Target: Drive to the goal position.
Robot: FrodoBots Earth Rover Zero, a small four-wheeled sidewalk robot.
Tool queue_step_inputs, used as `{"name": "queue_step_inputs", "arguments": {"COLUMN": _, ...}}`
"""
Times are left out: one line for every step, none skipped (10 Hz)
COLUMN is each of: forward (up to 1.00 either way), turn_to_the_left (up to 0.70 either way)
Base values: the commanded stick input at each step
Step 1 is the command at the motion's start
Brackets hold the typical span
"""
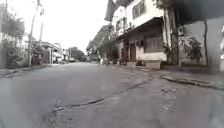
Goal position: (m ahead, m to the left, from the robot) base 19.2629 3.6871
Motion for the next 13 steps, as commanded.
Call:
{"name": "queue_step_inputs", "arguments": {"forward": 1.00, "turn_to_the_left": 0.00}}
{"name": "queue_step_inputs", "arguments": {"forward": 1.00, "turn_to_the_left": 0.05}}
{"name": "queue_step_inputs", "arguments": {"forward": 1.00, "turn_to_the_left": 0.09}}
{"name": "queue_step_inputs", "arguments": {"forward": 1.00, "turn_to_the_left": 0.05}}
{"name": "queue_step_inputs", "arguments": {"forward": 1.00, "turn_to_the_left": 0.00}}
{"name": "queue_step_inputs", "arguments": {"forward": 1.00, "turn_to_the_left": 0.00}}
{"name": "queue_step_inputs", "arguments": {"forward": 1.00, "turn_to_the_left": 0.00}}
{"name": "queue_step_inputs", "arguments": {"forward": 1.00, "turn_to_the_left": 0.00}}
{"name": "queue_step_inputs", "arguments": {"forward": 1.00, "turn_to_the_left": 0.05}}
{"name": "queue_step_inputs", "arguments": {"forward": 1.00, "turn_to_the_left": 0.12}}
{"name": "queue_step_inputs", "arguments": {"forward": 1.00, "turn_to_the_left": 0.08}}
{"name": "queue_step_inputs", "arguments": {"forward": 1.00, "turn_to_the_left": 0.40}}
{"name": "queue_step_inputs", "arguments": {"forward": 1.00, "turn_to_the_left": 0.40}}
